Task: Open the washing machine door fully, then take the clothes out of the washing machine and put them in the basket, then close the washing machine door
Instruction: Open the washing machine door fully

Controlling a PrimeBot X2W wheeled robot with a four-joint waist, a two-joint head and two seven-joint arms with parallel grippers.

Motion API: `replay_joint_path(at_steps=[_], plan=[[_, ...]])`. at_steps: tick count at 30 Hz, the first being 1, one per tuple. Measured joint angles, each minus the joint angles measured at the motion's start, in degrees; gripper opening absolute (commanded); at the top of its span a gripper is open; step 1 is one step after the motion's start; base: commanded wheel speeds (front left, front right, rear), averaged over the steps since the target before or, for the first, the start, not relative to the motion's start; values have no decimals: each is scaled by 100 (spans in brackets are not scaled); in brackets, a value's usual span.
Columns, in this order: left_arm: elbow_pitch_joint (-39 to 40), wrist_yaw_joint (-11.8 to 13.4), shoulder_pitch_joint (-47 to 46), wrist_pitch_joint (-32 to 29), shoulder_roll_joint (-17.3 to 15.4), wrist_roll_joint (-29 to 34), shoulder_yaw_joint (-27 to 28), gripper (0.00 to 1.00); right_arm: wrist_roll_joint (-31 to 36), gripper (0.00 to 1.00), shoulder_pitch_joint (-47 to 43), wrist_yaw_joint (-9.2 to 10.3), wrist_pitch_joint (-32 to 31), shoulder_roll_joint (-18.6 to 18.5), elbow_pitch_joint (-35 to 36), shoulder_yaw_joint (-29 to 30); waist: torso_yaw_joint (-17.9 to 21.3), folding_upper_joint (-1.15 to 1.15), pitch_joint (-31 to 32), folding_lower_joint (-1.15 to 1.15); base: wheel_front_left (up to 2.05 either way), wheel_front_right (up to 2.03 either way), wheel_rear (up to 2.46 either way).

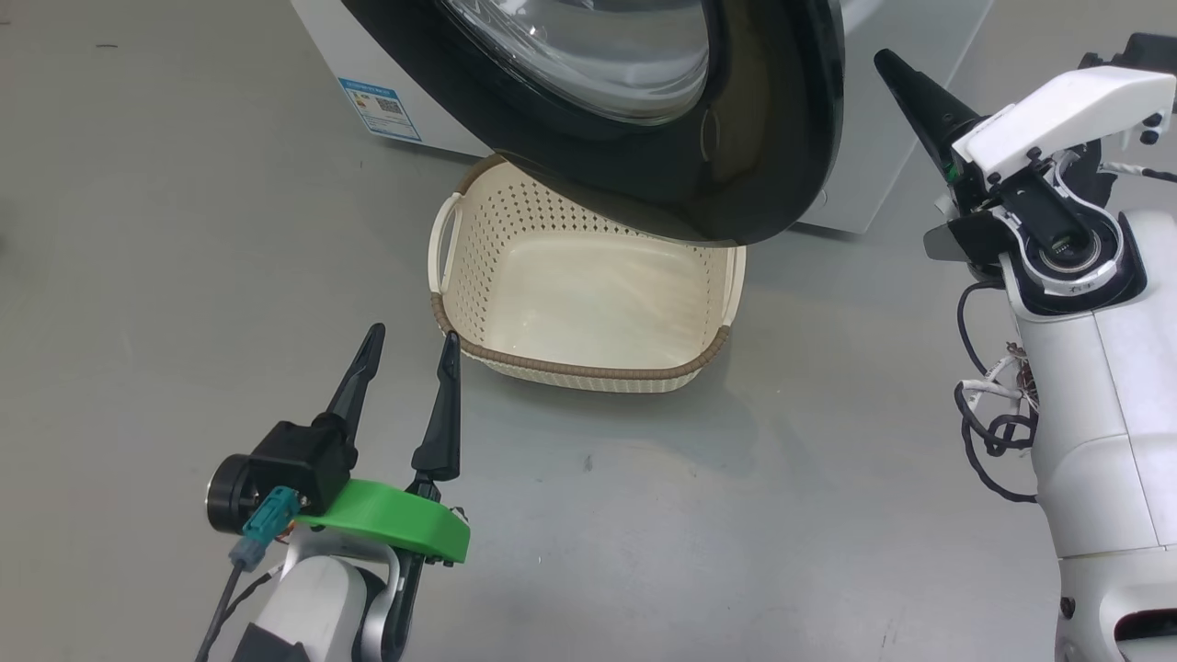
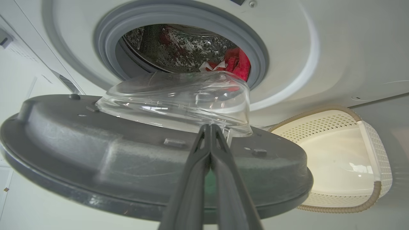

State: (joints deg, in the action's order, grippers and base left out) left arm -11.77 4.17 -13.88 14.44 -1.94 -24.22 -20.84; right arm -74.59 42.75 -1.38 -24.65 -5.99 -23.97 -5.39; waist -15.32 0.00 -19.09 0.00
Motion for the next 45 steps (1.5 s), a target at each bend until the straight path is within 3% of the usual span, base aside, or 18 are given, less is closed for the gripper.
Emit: replay_joint_path(at_steps=[26,45], plan=[[-81,7,-26,0,0,0,-44,100,-1009,0,477,615,-1527,27,-604,90,-108,0,92,0,0,0,0],[-159,14,-25,0,0,-8,-29,100,-1535,0,219,758,-2228,178,-781,-380,-181,0,350,0,0,0,0]])
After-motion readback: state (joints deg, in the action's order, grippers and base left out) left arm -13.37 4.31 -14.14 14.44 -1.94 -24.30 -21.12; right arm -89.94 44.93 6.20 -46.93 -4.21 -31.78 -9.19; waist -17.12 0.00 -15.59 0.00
